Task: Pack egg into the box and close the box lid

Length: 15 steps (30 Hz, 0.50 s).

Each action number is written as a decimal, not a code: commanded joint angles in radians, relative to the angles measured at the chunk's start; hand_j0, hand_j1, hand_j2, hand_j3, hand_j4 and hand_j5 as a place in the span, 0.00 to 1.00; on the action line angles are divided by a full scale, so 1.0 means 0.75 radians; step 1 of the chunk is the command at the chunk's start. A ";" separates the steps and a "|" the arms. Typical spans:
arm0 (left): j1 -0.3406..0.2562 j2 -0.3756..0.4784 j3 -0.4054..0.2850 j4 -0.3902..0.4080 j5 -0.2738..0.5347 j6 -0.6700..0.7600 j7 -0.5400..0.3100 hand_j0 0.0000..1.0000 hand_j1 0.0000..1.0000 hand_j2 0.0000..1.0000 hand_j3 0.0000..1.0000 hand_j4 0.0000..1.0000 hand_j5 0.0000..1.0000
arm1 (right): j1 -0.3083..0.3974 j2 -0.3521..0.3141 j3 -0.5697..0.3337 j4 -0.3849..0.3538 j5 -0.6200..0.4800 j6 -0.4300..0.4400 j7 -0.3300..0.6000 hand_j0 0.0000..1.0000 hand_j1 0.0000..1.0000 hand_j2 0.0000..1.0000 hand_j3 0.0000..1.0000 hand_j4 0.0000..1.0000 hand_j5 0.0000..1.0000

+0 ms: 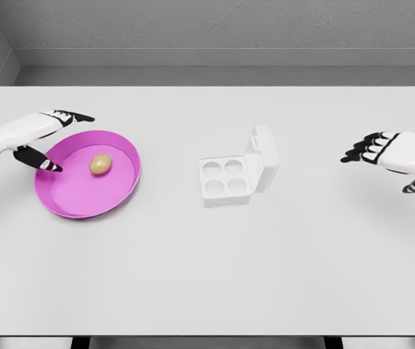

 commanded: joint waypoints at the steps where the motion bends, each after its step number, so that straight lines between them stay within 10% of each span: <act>1: 0.000 -0.007 -0.014 0.009 -0.001 0.002 -0.003 1.00 1.00 1.00 1.00 1.00 1.00 | 0.000 -0.003 0.003 -0.009 -0.008 0.003 0.000 1.00 1.00 1.00 1.00 1.00 1.00; 7: -0.014 0.001 -0.024 -0.007 -0.003 0.002 -0.046 1.00 1.00 1.00 1.00 1.00 1.00 | -0.049 -0.003 0.003 0.089 -0.026 0.003 0.000 1.00 1.00 1.00 1.00 1.00 1.00; 9: -0.108 0.004 -0.271 -0.025 -0.003 0.002 -0.039 1.00 1.00 1.00 1.00 1.00 1.00 | -0.084 0.009 0.079 0.083 -0.026 0.003 0.000 1.00 1.00 1.00 1.00 1.00 1.00; 15: -0.106 -0.005 -0.298 -0.032 -0.030 0.002 -0.050 1.00 1.00 1.00 1.00 1.00 1.00 | -0.186 0.085 0.173 0.085 0.072 0.003 0.000 1.00 1.00 1.00 1.00 1.00 1.00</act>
